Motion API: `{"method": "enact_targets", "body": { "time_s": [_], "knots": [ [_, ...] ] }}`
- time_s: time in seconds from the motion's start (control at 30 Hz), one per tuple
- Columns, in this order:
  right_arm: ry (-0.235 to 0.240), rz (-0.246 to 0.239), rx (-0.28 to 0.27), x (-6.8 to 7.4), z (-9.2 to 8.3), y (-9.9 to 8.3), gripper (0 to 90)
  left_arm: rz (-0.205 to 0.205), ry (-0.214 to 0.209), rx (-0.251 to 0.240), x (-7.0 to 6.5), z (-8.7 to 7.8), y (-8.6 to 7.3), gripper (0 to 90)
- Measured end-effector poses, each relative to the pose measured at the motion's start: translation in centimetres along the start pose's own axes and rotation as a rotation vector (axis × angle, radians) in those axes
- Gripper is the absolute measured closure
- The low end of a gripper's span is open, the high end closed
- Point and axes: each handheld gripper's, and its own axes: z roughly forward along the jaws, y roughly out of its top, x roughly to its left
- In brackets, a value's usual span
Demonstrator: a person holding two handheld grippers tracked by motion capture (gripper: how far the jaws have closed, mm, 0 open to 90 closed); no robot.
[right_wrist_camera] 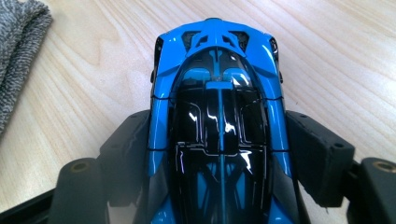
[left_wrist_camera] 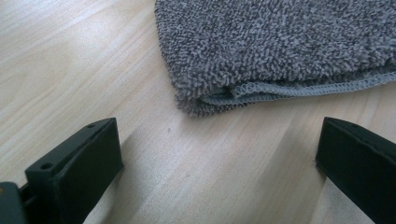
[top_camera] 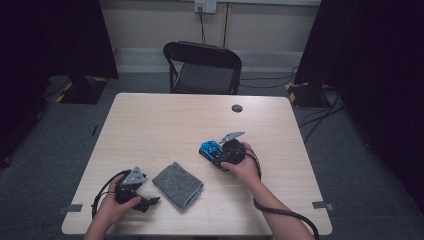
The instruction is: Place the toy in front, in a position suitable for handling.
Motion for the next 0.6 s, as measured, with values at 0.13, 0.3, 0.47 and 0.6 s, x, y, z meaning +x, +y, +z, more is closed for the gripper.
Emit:
{"method": "enact_targets", "body": {
  "time_s": [0.13,0.3,0.47,0.6],
  "knots": [
    [0.016,-0.016,0.01,0.0,-0.1,0.1,18.8,0.0,0.0,0.0,0.0,0.0,0.0,0.0],
    [0.016,-0.042,-0.005,0.2,-0.8,0.2,14.1,0.0,0.0,0.001,0.0,0.0,0.0,0.0],
    [0.006,-0.054,-0.03,0.1,-2.2,-0.2,13.6,0.0,-0.001,0.001,0.0,0.0,0.0,0.0],
    [0.01,-0.052,-0.047,-0.2,-2.8,-1.2,13.6,-0.002,-0.001,-0.001,0.0,0.0,0.0,0.0]
  ]
}}
